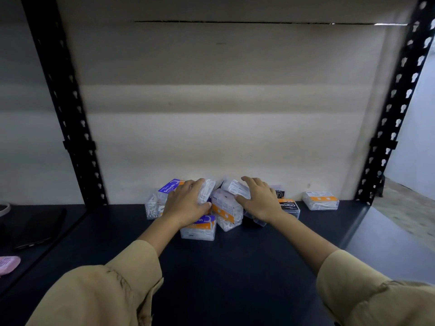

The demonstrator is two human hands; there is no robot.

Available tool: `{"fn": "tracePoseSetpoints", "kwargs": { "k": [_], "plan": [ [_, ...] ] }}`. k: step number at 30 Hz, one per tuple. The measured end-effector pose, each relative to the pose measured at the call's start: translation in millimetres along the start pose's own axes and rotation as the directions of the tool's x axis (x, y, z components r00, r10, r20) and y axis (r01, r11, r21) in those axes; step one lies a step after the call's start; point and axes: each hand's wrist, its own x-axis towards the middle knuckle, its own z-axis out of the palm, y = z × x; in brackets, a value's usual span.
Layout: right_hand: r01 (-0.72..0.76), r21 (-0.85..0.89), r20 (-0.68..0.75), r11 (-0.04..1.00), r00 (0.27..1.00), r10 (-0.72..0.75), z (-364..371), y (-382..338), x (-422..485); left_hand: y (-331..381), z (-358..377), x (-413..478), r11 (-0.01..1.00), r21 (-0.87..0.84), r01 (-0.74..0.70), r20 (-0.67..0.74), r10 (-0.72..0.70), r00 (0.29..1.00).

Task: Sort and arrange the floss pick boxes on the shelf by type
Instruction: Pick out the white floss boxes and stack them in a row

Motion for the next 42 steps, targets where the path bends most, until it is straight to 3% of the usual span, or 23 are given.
{"fn": "tracePoseSetpoints", "kwargs": {
  "k": [16, 22, 32, 38, 42],
  "plan": [
    [0.001, -0.010, -0.024, 1.000, 1.000, -0.001, 6.6, 2.4, 7.5, 0.9, 2.8, 4.1, 0.997, 0.076, 0.007, -0.018, -0.006, 1.000],
    [0.013, -0.020, -0.068, 1.000, 0.998, -0.014, 4.3, 2.0, 6.6, 2.7, 0.1, 2.7, 0.998, 0.061, 0.033, -0.101, -0.027, 0.995],
    [-0.002, 0.060, -0.178, 0.998, 0.984, 0.012, -15.9, 1.4, -5.2, -1.6, -13.9, -12.4, 0.943, -0.320, 0.096, -0.203, -0.167, 0.965],
    [0.005, 0.275, -0.209, 0.962, 0.977, 0.054, -36.6, 18.9, -31.8, -18.1, -26.5, -50.9, 0.878, -0.479, 0.008, -0.313, -0.179, 0.933],
    [0.029, 0.324, -0.150, 0.946, 0.988, 0.021, -37.9, 28.3, -57.1, -31.5, -22.5, -81.2, 0.846, -0.531, 0.041, -0.249, -0.202, 0.947]
  ]
}}
